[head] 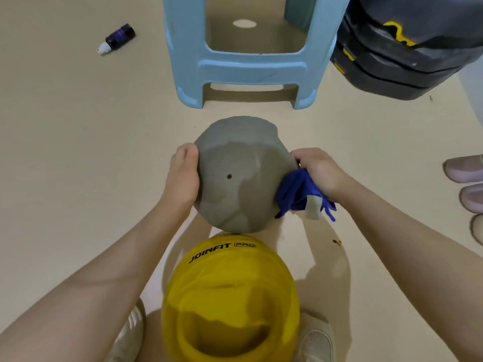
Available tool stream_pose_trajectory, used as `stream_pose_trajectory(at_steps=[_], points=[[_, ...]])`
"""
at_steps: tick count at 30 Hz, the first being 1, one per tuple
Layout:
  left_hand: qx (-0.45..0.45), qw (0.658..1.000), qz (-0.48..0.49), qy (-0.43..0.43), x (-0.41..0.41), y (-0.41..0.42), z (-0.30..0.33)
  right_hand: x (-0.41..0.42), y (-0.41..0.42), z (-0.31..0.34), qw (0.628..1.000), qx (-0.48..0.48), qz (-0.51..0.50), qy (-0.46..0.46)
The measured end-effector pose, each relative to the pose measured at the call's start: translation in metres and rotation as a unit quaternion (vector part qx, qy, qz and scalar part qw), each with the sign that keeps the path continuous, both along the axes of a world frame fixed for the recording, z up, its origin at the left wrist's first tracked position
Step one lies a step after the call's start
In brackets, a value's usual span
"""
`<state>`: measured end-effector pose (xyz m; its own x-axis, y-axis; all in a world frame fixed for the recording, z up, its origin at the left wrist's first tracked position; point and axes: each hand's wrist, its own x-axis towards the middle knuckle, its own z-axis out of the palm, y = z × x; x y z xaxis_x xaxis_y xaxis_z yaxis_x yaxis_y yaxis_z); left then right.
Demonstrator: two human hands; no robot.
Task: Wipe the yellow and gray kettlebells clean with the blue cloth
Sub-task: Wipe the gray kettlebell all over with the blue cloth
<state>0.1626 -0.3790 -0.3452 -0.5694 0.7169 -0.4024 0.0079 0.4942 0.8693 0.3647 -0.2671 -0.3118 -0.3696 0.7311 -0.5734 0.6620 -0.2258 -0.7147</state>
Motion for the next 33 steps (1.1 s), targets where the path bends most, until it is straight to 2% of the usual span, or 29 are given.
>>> stream_pose_trajectory(at_steps=[2, 3, 5, 7, 9, 11, 12, 14, 16, 18, 19, 21, 22, 24, 26, 27, 29, 31, 33], points=[[0.001, 0.997, -0.024, -0.071, 0.020, 0.012, 0.007, 0.013, 0.009, 0.025, 0.992, 0.097, 0.051, -0.064], [-0.008, 0.996, -0.043, -0.072, 0.028, 0.022, 0.013, 0.018, 0.013, 0.034, 0.984, 0.131, 0.070, -0.101], [-0.005, 0.992, -0.124, 0.007, 0.038, 0.042, 0.032, 0.022, 0.017, 0.045, 0.968, 0.174, 0.102, -0.152], [0.058, 0.966, -0.232, 0.096, 0.044, 0.050, 0.048, 0.021, 0.013, 0.049, 0.965, 0.171, 0.113, -0.165], [0.114, 0.916, -0.351, 0.153, 0.052, 0.045, 0.056, 0.017, 0.005, 0.051, 0.979, 0.137, 0.114, -0.096], [0.096, 0.851, -0.458, 0.240, 0.063, 0.029, 0.053, 0.013, -0.006, 0.055, 0.993, 0.057, 0.094, 0.036], [0.074, 0.826, -0.481, 0.284, 0.064, 0.024, 0.049, 0.011, -0.011, 0.057, 0.992, 0.014, 0.080, 0.100], [0.048, 0.802, -0.483, 0.347, 0.055, 0.020, 0.041, 0.008, -0.019, 0.051, 0.983, -0.005, -0.019, 0.184], [0.058, 0.789, -0.468, 0.393, 0.040, 0.023, 0.033, 0.006, -0.022, 0.042, 0.959, 0.101, -0.205, 0.166], [0.065, 0.794, -0.449, 0.406, 0.029, 0.027, 0.030, 0.007, -0.023, 0.033, 0.903, 0.177, -0.372, 0.124], [0.062, 0.799, -0.440, 0.405, 0.026, 0.029, 0.028, 0.010, -0.024, 0.031, 0.880, 0.178, -0.421, 0.124], [0.057, 0.814, -0.414, 0.403, 0.024, 0.034, 0.026, 0.019, -0.026, 0.024, 0.860, 0.173, -0.456, 0.151], [0.054, 0.823, -0.396, 0.404, 0.025, 0.037, 0.026, 0.021, -0.027, 0.022, 0.862, 0.177, -0.447, 0.160], [0.042, 0.840, -0.353, 0.409, 0.029, 0.043, 0.026, 0.019, -0.031, 0.015, 0.889, 0.208, -0.381, 0.147], [0.030, 0.857, -0.309, 0.412, 0.034, 0.049, 0.029, 0.009, -0.036, 0.005, 0.927, 0.271, -0.251, 0.069], [0.027, 0.866, -0.288, 0.409, 0.035, 0.052, 0.028, 0.004, -0.039, 0.000, 0.931, 0.310, -0.188, 0.027], [0.029, 0.877, -0.264, 0.400, 0.033, 0.056, 0.027, -0.003, -0.045, -0.008, 0.920, 0.368, -0.134, -0.028], [0.031, 0.882, -0.261, 0.392, 0.028, 0.058, 0.026, -0.011, -0.057, -0.008, 0.913, 0.395, -0.088, -0.044], [0.035, 0.876, -0.273, 0.397, 0.025, 0.057, 0.025, -0.018, -0.069, -0.013, 0.893, 0.444, 0.027, -0.067]])
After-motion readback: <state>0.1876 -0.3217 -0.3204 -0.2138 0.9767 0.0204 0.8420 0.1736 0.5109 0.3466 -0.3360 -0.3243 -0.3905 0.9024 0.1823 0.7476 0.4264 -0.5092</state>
